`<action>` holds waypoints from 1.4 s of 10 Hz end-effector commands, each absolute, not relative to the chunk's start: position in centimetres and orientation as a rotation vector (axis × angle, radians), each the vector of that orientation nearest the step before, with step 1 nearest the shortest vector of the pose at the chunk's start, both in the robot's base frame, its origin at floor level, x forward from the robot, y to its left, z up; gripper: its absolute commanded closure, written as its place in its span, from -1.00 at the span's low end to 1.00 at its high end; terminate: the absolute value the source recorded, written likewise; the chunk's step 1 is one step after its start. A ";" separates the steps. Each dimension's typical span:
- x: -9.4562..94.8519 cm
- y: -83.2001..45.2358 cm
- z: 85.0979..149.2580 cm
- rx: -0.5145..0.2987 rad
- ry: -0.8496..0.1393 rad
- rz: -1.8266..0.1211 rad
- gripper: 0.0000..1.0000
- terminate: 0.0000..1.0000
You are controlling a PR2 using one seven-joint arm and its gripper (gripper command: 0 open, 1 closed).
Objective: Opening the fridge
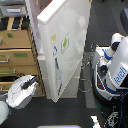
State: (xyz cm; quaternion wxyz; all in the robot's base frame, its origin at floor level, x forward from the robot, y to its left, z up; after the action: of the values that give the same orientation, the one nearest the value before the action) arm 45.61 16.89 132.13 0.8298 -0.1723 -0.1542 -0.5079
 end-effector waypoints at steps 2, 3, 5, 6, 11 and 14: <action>78.3 12.7 90.5 -0.120 0.169 -0.839 -1.00 -1.00; 82.2 10.0 87.3 -0.112 0.190 -0.762 -1.00 -1.00; 84.0 7.5 85.5 -0.104 0.200 -0.714 -1.00 -1.00; 84.6 4.5 84.3 -0.102 0.227 -0.694 -1.00 -1.00; 71.4 -4.8 101.3 0.019 0.253 -0.656 -1.00 -1.00; 63.0 -5.2 112.6 -0.009 0.146 -0.730 -1.00 -1.00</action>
State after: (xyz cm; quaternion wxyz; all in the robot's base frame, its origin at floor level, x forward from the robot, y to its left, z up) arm 79.96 -3.37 92.66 0.9267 -0.0279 0.1220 -0.3542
